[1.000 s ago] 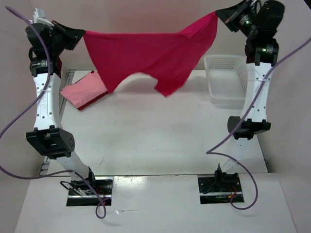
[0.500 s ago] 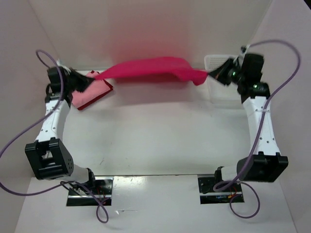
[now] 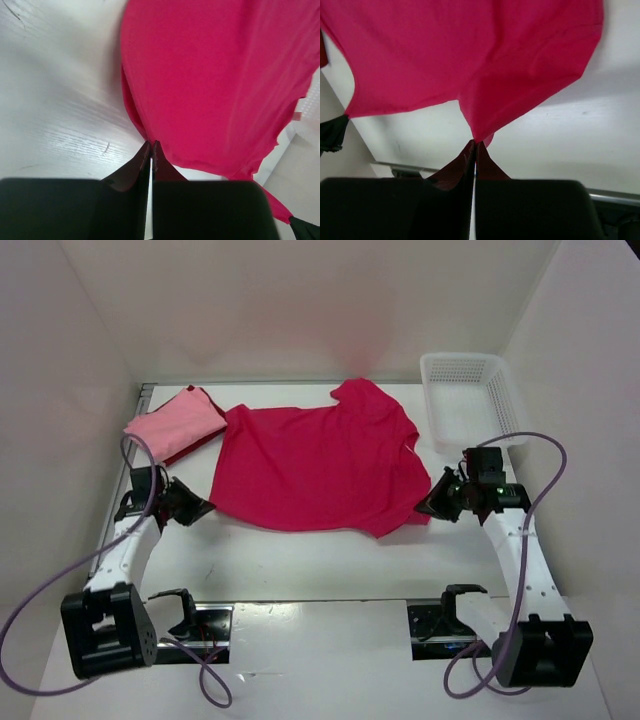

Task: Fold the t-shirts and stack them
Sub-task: Flatten out the tshirt, then fold the flattened tshirt in 1/3 of the way

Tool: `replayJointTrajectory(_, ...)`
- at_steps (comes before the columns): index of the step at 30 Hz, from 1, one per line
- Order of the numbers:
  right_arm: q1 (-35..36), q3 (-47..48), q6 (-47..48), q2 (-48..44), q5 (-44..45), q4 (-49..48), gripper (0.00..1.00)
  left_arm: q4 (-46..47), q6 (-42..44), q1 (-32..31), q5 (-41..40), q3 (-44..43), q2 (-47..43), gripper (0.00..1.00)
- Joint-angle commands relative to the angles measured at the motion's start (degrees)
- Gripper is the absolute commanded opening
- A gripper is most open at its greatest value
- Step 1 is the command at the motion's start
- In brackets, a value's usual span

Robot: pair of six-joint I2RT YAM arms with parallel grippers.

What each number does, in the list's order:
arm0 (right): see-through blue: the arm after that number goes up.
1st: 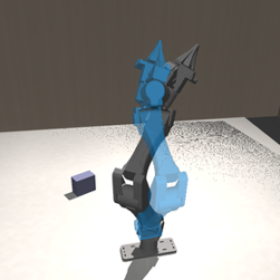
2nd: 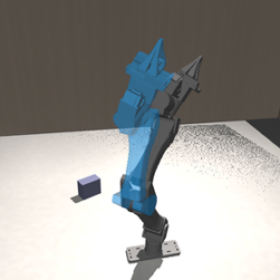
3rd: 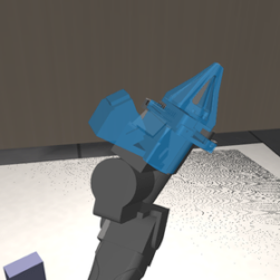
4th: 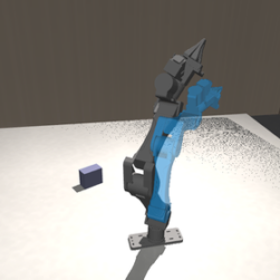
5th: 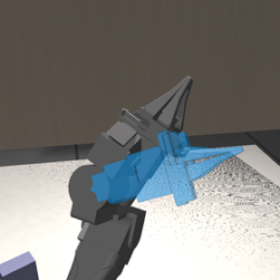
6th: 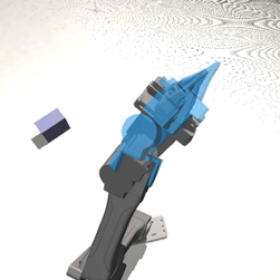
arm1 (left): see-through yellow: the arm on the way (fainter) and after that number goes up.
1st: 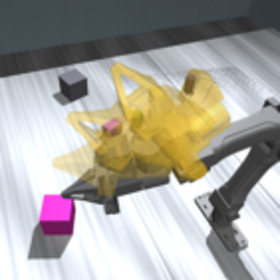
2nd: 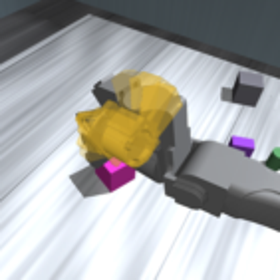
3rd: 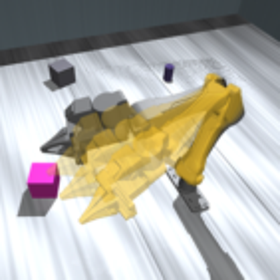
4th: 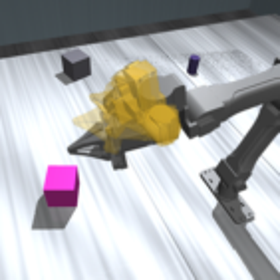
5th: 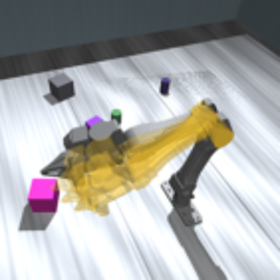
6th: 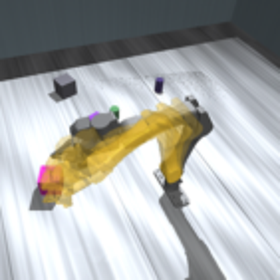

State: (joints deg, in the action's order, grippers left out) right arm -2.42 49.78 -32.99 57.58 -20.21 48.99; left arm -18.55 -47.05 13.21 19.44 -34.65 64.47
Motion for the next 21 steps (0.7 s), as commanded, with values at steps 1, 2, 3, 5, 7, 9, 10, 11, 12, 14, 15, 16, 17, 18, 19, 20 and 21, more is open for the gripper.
replayJointTrajectory(1, 3.4, -0.8, -3.2, -6.0, 0.9, 7.2, 0.00, -5.9, 0.8, -0.4, 0.6, -0.4, -6.1, 0.04)
replayJointTrajectory(2, 3.4, -0.1, -3.8, -7.2, 0.9, 8.6, 0.00, -7.5, 0.8, -0.4, 0.6, -0.9, -6.1, 0.04)
replayJointTrajectory(3, 3.4, 0.4, -3.8, -7.9, 2.3, 10.3, 0.00, -8.1, 0.8, -0.4, 2.0, -0.9, -6.1, 0.04)
replayJointTrajectory(5, 3.9, 1.2, -3.3, -8.7, 2.3, 14.6, 0.00, -11.4, 0.2, -0.4, 2.5, -2.3, -6.1, 0.04)
replayJointTrajectory(7, 3.9, 2.5, -4.1, -10.4, 2.3, 16.0, 0.00, -14.1, 0.2, -0.4, 2.5, -3.0, -6.6, 0.01)
replayJointTrajectory(9, 3.9, 2.5, -4.1, -10.4, 4.0, 16.0, 0.00, -14.1, -0.3, -0.4, 3.9, -3.1, -6.6, 0.01)
replayJointTrajectory(10, 3.9, 2.5, -4.1, -9.0, 4.0, 14.7, 0.00, -12.8, -1.4, -0.4, 3.9, -3.1, -6.1, 0.01)
replayJointTrajectory(11, 3.9, 3.1, -4.1, -7.9, 5.8, 13.7, 0.00, -10.3, -1.4, -0.4, 3.9, -3.1, -5.1, 0.01)
replayJointTrajectory(12, 3.9, 3.1, -4.1, -6.7, 7.3, 12.2, 0.00, -8.8, -2.2, -0.4, 3.9, -3.7, -4.2, 0.01)
replayJointTrajectory(14, 3.9, 4.3, -3.6, -1.7, 9.5, 6.9, 0.00, -5.1, -2.9, -0.4, 2.9, -6.4, -2.2, 0.01)
replayJointTrajectory(15, 3.9, 4.3, -3.6, 0.1, 10.7, 4.6, 0.00, -4.0, -3.4, -0.4, 1.9, -7.3, -0.1, 0.01)
replayJointTrajectory(16, 3.9, 4.3, -3.6, 2.1, 10.7, 2.1, 0.00, -2.8, -3.4, -0.4, 0.2, -8.4, 1.3, 0.01)
replayJointTrajectory(17, 3.3, 4.3, -3.6, 6.3, 10.7, -2.7, 0.00, -1.1, -3.4, -0.4, 0.2, -9.5, 2.8, 0.01)
replayJointTrajectory(18, 2.7, 5.0, -3.0, 8.5, 10.7, -5.1, 0.00, -0.5, -3.4, -0.4, -0.4, -12.2, 6.8, 0.01)
replayJointTrajectory(19, 2.7, 6.3, -3.0, 10.9, 10.7, -6.8, 0.00, 0.2, -3.4, -0.4, -0.9, -13.3, 8.7, 0.01)
replayJointTrajectory(20, 2.7, 7.5, -2.3, 15.7, 10.7, -8.8, 0.00, 1.6, -3.4, -0.4, -0.9, -14.2, 12.1, 0.01)
replayJointTrajectory(21, 2.7, 10.2, -1.6, 17.5, 11.8, -9.9, 0.00, 2.2, -3.4, -0.4, -0.9, -15.7, 13.5, 0.01)
